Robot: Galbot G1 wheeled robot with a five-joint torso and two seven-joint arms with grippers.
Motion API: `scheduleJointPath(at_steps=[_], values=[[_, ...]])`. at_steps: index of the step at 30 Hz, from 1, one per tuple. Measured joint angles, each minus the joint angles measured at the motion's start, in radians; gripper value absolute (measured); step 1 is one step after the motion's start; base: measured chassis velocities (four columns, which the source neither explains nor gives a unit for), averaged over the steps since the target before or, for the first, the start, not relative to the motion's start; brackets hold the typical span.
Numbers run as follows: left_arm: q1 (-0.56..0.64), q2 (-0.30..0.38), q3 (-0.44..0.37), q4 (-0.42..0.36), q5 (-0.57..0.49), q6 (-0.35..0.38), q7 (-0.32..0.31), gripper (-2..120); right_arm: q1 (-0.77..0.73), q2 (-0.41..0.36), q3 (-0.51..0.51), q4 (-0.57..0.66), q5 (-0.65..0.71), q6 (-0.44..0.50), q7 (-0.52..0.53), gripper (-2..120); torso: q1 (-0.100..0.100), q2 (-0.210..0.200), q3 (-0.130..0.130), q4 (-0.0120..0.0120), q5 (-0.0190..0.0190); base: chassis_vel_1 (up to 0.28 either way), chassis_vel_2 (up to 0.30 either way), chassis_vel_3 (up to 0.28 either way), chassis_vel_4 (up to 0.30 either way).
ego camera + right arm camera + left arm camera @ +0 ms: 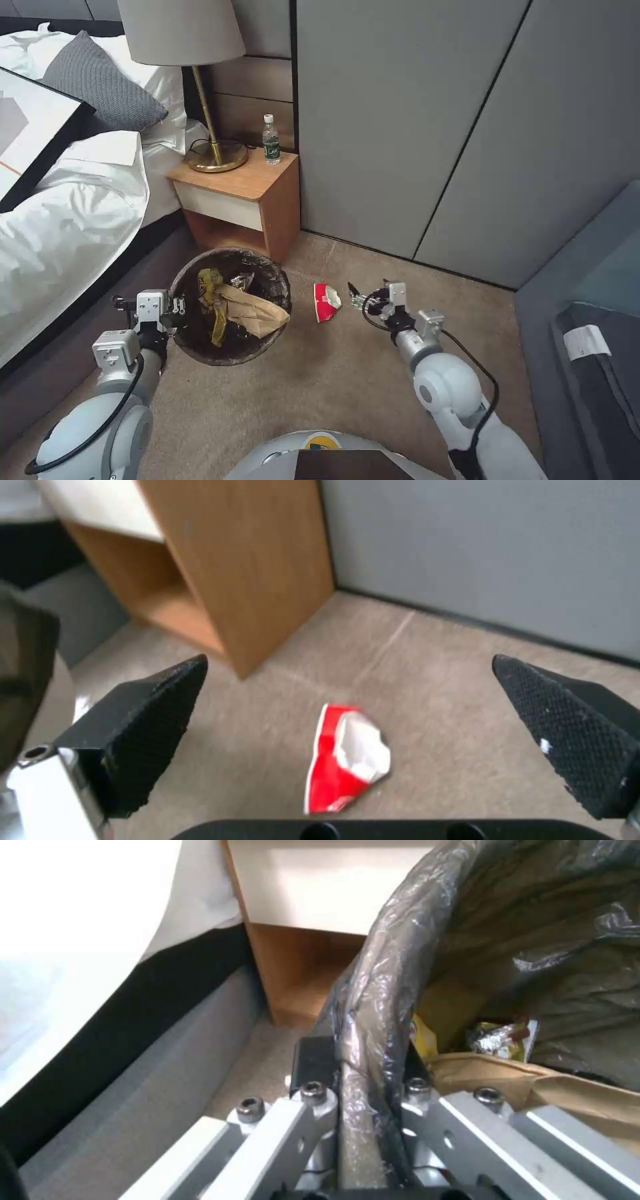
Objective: Pick up the trash bin, then pick up the garbage from the floor and place it into the trash bin.
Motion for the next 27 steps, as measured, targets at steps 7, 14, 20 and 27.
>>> scheduleJointPath(at_steps=[7, 14, 20, 27], values=[[0.009, -0.003, -0.003, -0.01, -0.001, 0.006, -0.007, 4, 0.111, -0.028, -0.086, -0.143, 0.039, -0.018, -0.021, 100, 0.0, 0.0, 0.0, 0.0002, 0.0001, 0.0, 0.0, 0.0, 0.0], [0.008, -0.003, -0.004, -0.01, -0.001, 0.013, -0.012, 4, 0.229, -0.045, -0.147, -0.265, 0.064, -0.03, -0.038, 100, 0.0, 0.0, 0.0, 0.0003, 0.0001, 0.0, 0.0, 0.0, 0.0], [-0.001, -0.004, -0.001, -0.01, -0.002, 0.018, -0.017, 4, 0.287, -0.04, -0.178, -0.34, 0.08, -0.039, -0.038, 100, 0.0, 0.0, 0.0, 0.0, -0.0001, 0.0, 0.0, 0.0, 0.0], [-0.001, -0.004, 0.002, -0.01, -0.002, 0.019, -0.018, 4, 0.346, -0.011, -0.216, -0.472, 0.077, -0.028, -0.037, 100, 0.0, 0.0, 0.0, 0.0002, 0.0, 0.0, 0.0, 0.0, 0.0]])
